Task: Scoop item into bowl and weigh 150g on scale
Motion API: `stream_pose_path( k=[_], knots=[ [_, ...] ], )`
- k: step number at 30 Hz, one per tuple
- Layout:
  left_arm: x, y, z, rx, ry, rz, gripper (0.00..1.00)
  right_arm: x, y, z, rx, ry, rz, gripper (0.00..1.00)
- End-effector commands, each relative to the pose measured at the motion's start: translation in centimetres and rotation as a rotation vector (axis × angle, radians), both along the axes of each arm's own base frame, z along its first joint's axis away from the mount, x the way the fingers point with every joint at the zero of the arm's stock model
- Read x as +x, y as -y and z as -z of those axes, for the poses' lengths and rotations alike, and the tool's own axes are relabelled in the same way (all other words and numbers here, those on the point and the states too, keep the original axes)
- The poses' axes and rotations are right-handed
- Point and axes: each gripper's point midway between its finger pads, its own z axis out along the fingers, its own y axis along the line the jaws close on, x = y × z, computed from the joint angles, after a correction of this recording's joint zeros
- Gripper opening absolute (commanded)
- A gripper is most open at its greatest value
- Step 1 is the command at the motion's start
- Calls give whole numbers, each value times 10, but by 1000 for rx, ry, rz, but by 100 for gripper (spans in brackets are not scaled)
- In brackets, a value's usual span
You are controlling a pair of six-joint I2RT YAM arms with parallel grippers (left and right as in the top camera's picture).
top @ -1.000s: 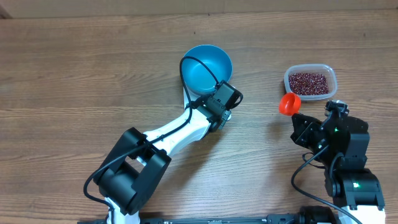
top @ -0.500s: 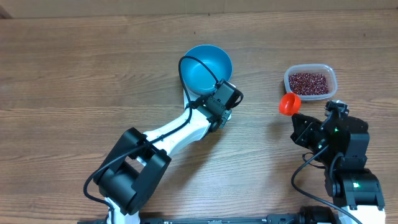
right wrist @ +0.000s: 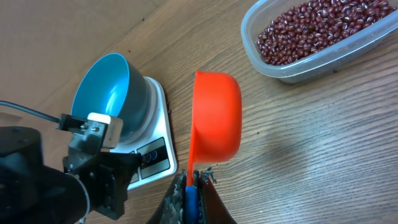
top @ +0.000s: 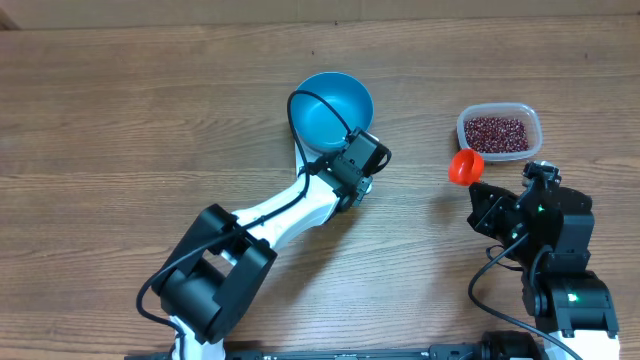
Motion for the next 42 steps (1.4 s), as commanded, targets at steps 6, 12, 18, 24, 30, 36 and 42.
stream_pose_path(
  k=[6, 12, 18, 24, 30, 36, 42],
  knots=[
    [1, -8, 11, 32, -9, -25, 4, 4, 3, -16, -13, 45, 7, 4],
    [1, -9, 11, 33, -8, -27, 4, 4, 3, -16, -13, 45, 7, 4],
    [4, -14, 9, 59, 14, -44, 4, 4, 3, -16, -12, 45, 7, 4],
    [0, -13, 12, 57, -8, -34, 4, 4, 3, -16, -12, 45, 7, 4],
    [-1, -7, 13, 32, -20, -14, 4, 4, 3, -16, -12, 45, 7, 4],
    [-4, 3, 14, -1, -42, 40, 4, 4, 3, -16, -12, 45, 7, 4],
    [-4, 0, 14, 12, -39, 34, 4, 4, 3, -16, -12, 45, 7, 4]
  ],
)
